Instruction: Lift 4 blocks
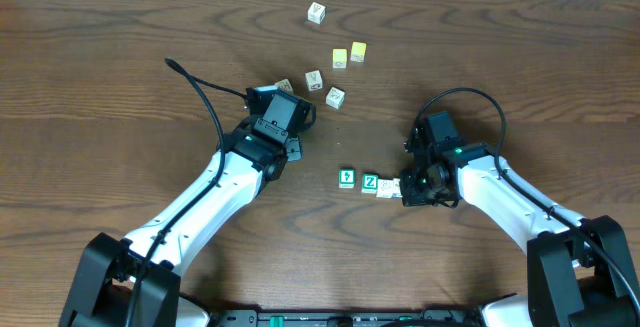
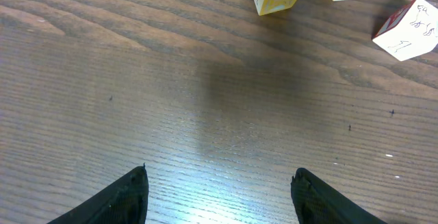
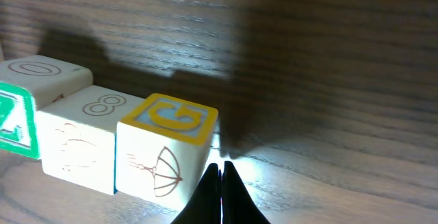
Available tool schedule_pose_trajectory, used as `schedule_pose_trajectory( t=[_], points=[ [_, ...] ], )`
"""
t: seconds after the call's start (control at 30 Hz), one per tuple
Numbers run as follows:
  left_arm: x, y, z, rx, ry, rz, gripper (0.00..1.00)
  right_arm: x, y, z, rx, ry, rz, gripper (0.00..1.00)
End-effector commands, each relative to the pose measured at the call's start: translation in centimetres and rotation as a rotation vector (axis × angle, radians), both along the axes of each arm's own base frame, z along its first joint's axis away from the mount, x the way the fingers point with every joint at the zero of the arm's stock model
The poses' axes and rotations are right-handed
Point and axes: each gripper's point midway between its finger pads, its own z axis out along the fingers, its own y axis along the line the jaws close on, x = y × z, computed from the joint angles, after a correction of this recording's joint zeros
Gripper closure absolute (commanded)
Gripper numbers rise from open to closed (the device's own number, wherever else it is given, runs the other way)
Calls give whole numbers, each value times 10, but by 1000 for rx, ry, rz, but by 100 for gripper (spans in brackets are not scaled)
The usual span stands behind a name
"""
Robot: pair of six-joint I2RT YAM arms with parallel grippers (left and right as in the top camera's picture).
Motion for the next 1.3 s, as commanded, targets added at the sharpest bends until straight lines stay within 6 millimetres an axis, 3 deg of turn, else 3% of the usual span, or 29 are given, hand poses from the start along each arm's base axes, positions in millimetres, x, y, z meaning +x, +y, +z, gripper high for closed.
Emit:
schedule_pose_trajectory(
  t=[0.0, 0.23, 0.87, 1.13, 1.27],
  points=[
    [-3, 5, 0, 17, -7, 4, 32, -5, 10, -2, 24, 14, 17, 99],
    [-3, 5, 0, 17, -7, 4, 32, -4, 21, -1, 33, -6, 34, 99],
    [-2, 5, 1, 14, -10, 4, 32, 3, 21, -1, 29, -33, 26, 99],
    [18, -33, 10, -151, -78, -82, 33, 6, 22, 0, 34, -47, 26, 99],
    [17, -34, -2, -146, -47, -86, 33, 4, 22, -1, 31, -38, 26, 99]
  ],
)
